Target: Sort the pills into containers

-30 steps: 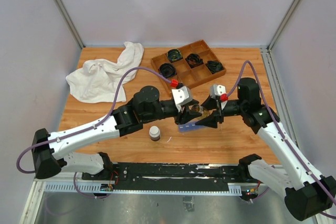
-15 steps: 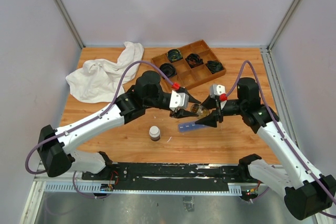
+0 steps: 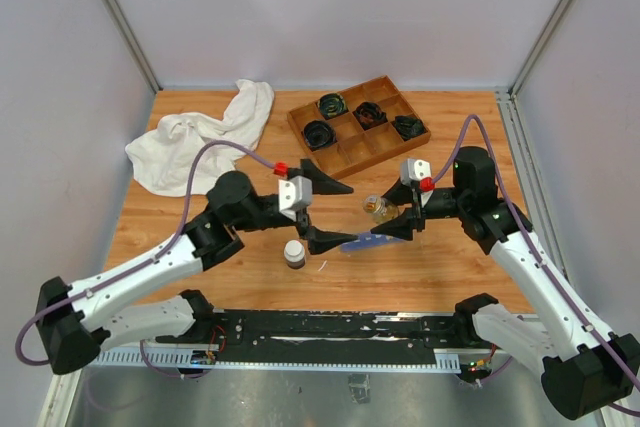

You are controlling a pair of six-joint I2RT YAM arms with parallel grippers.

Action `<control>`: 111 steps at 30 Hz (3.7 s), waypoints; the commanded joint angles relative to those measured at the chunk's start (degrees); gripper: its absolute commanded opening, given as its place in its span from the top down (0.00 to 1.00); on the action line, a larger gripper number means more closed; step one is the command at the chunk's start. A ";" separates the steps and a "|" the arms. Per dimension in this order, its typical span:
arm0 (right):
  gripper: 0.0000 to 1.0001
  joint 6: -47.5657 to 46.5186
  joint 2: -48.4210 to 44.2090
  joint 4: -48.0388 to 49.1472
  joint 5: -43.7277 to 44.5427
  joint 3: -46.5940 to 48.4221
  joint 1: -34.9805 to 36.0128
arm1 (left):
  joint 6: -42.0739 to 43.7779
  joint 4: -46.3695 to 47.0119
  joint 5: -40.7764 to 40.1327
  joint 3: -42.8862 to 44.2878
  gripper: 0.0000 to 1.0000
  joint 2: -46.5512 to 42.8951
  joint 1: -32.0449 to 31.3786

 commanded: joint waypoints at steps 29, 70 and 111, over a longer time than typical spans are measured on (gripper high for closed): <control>0.94 -1.11 -0.22 0.46 -1.16 1.15 -1.10 | -37.36 24.12 -32.79 -21.80 0.12 -14.04 -8.19; 0.94 -1.19 0.49 0.46 -0.39 1.14 -1.11 | -30.25 6.39 -42.49 -3.88 0.14 -5.41 -13.97; 0.94 -1.73 0.05 -0.06 0.11 1.25 -1.19 | -12.51 -3.99 -31.79 5.63 0.82 6.34 -17.72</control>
